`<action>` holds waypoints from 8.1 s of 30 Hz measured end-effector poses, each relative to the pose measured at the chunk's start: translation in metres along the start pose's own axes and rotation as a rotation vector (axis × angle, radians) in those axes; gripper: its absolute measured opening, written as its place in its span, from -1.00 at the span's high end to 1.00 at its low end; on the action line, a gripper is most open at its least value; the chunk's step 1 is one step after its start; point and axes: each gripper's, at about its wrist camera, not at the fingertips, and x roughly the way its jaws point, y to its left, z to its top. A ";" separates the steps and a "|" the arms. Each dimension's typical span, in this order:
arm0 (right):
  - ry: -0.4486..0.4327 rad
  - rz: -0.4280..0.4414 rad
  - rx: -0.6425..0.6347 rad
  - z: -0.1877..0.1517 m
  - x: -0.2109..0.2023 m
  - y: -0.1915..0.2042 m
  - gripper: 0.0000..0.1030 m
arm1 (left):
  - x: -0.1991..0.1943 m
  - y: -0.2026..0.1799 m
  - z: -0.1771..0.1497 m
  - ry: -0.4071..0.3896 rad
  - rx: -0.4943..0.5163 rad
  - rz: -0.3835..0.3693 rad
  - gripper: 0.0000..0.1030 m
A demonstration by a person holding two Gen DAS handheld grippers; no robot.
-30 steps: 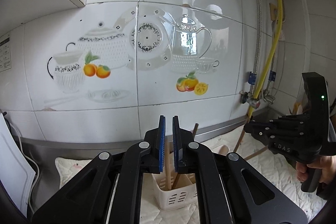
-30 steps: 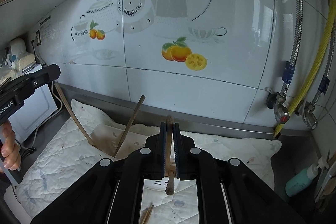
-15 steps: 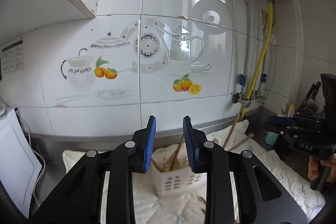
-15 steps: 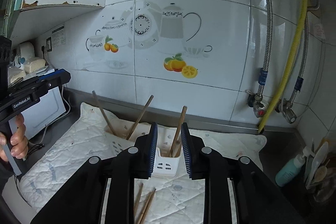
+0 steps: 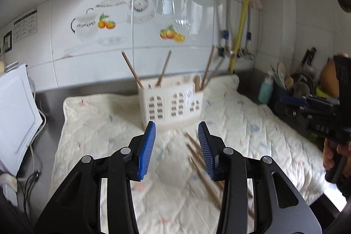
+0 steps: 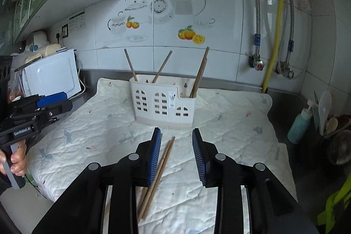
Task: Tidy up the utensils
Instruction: 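Move the left tool back toward the remaining chopsticks, then close the left tool on a chopstick and lift it, then close the right tool on a wooden chopstick while the left tool lifts its chopstick, then carry both held chopsticks up over the white holder with both tools, then lower the chopsticks into the holder and open both tools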
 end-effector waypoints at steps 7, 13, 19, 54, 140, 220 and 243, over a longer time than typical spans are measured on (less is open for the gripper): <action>0.021 -0.026 0.035 -0.051 -0.012 0.009 0.41 | -0.010 -0.024 -0.074 0.121 -0.071 -0.048 0.20; 0.045 -0.034 0.079 -0.082 -0.015 0.011 0.41 | -0.006 -0.040 -0.117 0.192 -0.121 -0.099 0.22; 0.070 -0.030 0.129 -0.099 -0.013 0.008 0.41 | 0.004 -0.064 -0.142 0.242 -0.079 -0.136 0.35; 0.134 0.047 0.181 -0.126 0.012 0.016 0.41 | 0.012 -0.051 -0.153 0.234 -0.158 -0.058 0.83; 0.201 0.019 0.212 -0.145 0.052 0.025 0.72 | 0.020 -0.033 -0.155 0.267 -0.161 0.030 0.87; 0.061 0.027 -0.052 0.188 0.109 -0.023 0.87 | 0.028 0.048 0.115 -0.136 -0.045 -0.043 0.89; 0.002 0.005 -0.091 0.163 0.091 -0.033 0.39 | 0.126 0.048 0.184 -0.191 -0.030 0.070 0.89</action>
